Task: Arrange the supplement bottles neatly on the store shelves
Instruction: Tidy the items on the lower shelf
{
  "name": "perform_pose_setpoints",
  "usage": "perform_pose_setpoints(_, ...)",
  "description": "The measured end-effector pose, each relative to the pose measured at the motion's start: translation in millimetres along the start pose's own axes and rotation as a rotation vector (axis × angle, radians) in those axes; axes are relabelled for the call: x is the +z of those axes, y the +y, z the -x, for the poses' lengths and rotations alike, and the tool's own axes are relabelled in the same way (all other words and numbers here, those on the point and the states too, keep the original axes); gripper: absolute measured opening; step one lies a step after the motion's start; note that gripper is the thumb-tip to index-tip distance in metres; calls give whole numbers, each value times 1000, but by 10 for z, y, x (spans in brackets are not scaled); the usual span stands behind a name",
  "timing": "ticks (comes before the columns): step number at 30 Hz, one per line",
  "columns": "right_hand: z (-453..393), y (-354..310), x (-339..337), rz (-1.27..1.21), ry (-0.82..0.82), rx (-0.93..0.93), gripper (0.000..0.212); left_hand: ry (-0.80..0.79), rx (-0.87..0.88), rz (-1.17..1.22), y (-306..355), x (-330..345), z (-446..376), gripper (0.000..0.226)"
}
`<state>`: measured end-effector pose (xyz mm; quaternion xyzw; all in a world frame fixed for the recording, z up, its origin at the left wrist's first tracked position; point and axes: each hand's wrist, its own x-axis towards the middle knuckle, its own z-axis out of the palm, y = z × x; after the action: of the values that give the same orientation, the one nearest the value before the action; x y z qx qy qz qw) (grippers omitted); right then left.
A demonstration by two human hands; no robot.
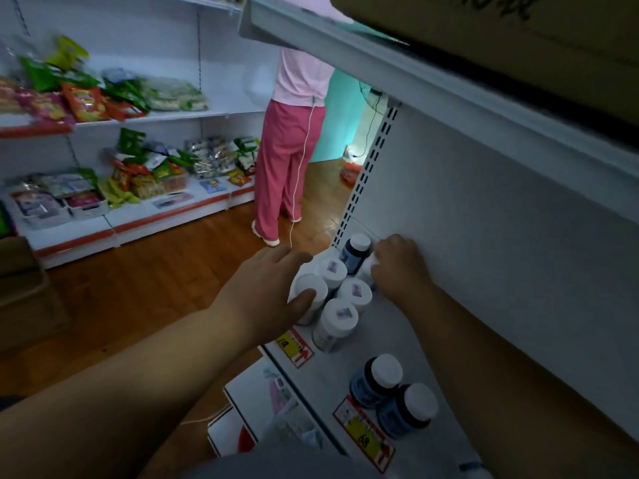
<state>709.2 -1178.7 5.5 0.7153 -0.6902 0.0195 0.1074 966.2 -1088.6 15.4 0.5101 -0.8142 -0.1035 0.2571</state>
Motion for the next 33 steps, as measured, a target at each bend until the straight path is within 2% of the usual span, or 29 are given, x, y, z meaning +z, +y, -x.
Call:
perform_pose_setpoints(2, 2, -3, 11, -45, 9, 6, 7, 6, 38, 8, -23, -15, -72, 56)
perform_pose_setpoints(7, 172, -18, 7, -343, 24, 145, 16, -29, 140, 84, -49, 7, -257, 54)
perform_pose_setpoints(9, 281, -11, -51, -440, 120, 204, 20, -40, 176, 128, -84, 27, -314, 53)
perform_pose_setpoints(11, 392, -6, -204, -550, 285, 254, 22, -51, 205, 164, -112, 28, -379, 54)
perform_pose_setpoints(14, 549, -93, -549, -767, 505, 443, 28, -95, 249, 276, -108, -30, -486, 63)
perform_pose_setpoints(16, 644, -267, -782, -994, 548, 605, 40, -154, 288, 387, -69, -104, -540, 71)
perform_pose_setpoints(18, 736, -503, -936, -1111, 567, 689, 46, -250, 334, 474, -22, -183, -557, 69)
perform_pose_setpoints(22, 982, -1009, -1099, -1134, 575, 735, 43, -396, 353, 665, -47, -257, -479, 34)
perform_pose_setpoints(24, 1161, -1203, -1117, -1233, 541, 707, 31, -406, 328, 727, -114, -231, -385, 27)
perform_pose_setpoints(26, 1383, -1367, -1114, -1254, 506, 667, 24, -408, 333, 733, -139, -187, -273, 27)
perform_pose_setpoints(28, 1595, -1494, -1110, -1179, 484, 710, 31, -468, 338, 744, -102, -131, -128, 32)
perform_pose_setpoints(31, 1923, -1610, -1127, -1155, 555, 821, 36, -560, 358, 781, -29, -71, 122, 43)
perform_pose_setpoints(33, 2176, -1646, -1163, -1177, 622, 863, 37, -582, 413, 803, 10, -82, 246, 42)
